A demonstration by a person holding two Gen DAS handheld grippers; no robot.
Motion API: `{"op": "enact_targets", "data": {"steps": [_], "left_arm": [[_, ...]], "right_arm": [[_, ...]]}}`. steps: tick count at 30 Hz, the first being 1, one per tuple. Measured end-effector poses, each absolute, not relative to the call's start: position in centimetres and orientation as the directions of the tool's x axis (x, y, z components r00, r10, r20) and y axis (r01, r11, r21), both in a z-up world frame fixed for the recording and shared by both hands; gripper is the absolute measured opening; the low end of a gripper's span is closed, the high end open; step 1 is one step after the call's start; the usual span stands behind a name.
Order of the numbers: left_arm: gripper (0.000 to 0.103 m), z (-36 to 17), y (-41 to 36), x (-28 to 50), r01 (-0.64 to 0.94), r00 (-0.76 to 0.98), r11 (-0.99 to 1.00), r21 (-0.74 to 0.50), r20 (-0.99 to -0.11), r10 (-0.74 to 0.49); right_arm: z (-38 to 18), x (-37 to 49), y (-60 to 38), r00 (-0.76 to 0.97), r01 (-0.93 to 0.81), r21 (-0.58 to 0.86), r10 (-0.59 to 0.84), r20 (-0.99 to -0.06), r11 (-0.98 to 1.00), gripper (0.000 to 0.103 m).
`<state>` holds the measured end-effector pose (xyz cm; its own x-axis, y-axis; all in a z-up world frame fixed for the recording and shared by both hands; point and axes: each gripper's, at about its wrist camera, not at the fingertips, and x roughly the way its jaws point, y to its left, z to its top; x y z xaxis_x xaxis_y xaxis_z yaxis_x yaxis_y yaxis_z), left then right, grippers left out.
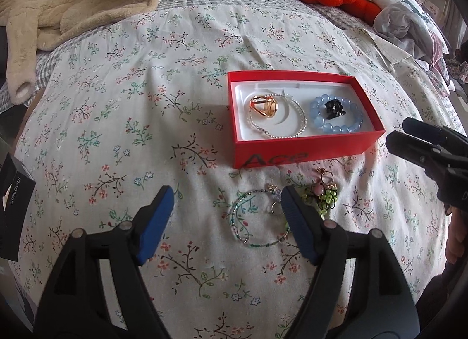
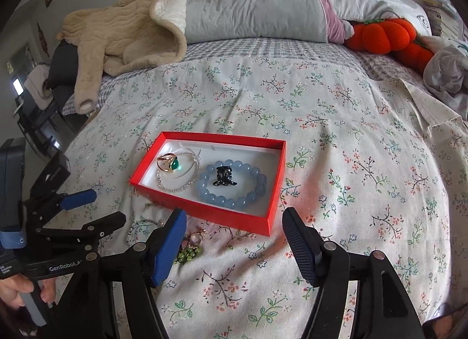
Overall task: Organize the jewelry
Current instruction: 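Place the black hair clip onto the blue bracelet in the box with the right tool, then move both open tools back toward the remaining jewelry beside the box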
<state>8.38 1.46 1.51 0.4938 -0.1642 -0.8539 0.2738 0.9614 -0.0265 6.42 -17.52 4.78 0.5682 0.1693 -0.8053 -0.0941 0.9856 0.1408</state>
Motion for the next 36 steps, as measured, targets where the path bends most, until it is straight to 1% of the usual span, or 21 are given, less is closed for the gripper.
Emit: {"op": "enact_targets", "data": {"steps": [4, 8, 13, 15, 21, 25, 28, 33, 36], "left_arm": [[0.081, 0.6, 2.0, 7.7, 0.265, 0.48, 0.964, -0.022, -0.864, -0.152], [0.081, -0.8, 2.2, 7.2, 0.281, 0.458, 0.96, -0.009, -0.877, -0.143], [0.081, -2.2, 2.2, 6.8, 0.312, 0.448, 0.95, 0.018, -0.885, -0.13], [0.081, -2.5, 2.2, 6.8, 0.333, 0.446, 0.943, 0.017, -0.884, -0.141], [0.081, -3.0, 1.3, 6.9, 0.472, 0.408, 0.882, -0.019, -0.882, -0.237], [0.081, -3.6, 0.3, 7.0, 0.535, 0.385, 0.845, -0.005, -0.889, -0.249], [0.081, -4.0, -0.2, 7.1, 0.556, 0.388, 0.831, 0.02, -0.89, -0.238], [0.081, -4.0, -0.6, 7.7, 0.554, 0.381, 0.832, -0.009, -0.886, -0.264], [0.074, -3.9, -0.8, 7.6, 0.565, 0.373, 0.825, -0.021, -0.885, -0.278]], "right_arm": [[3.9, 5.7, -17.7, 0.538, -0.087, 0.15, 0.173, -0.825, 0.985, 0.075], [2.8, 5.0, -17.6, 0.492, -0.089, 0.155, 0.179, -0.852, 0.984, 0.075], [1.9, 4.2, -17.4, 0.469, -0.105, 0.109, 0.146, -0.871, 0.988, 0.076], [1.6, 4.2, -17.5, 0.462, -0.106, 0.096, 0.135, -0.877, 0.99, 0.077], [1.3, 4.4, -18.1, 0.45, -0.091, 0.097, 0.128, -0.884, 0.991, 0.077], [1.3, 4.6, -18.1, 0.451, -0.089, 0.099, 0.129, -0.883, 0.991, 0.077], [1.2, 4.7, -17.9, 0.446, -0.091, 0.098, 0.128, -0.886, 0.991, 0.077], [0.8, 4.8, -17.6, 0.435, -0.096, 0.092, 0.125, -0.892, 0.991, 0.077], [0.8, 4.8, -17.5, 0.432, -0.096, 0.091, 0.124, -0.893, 0.991, 0.077]]}}
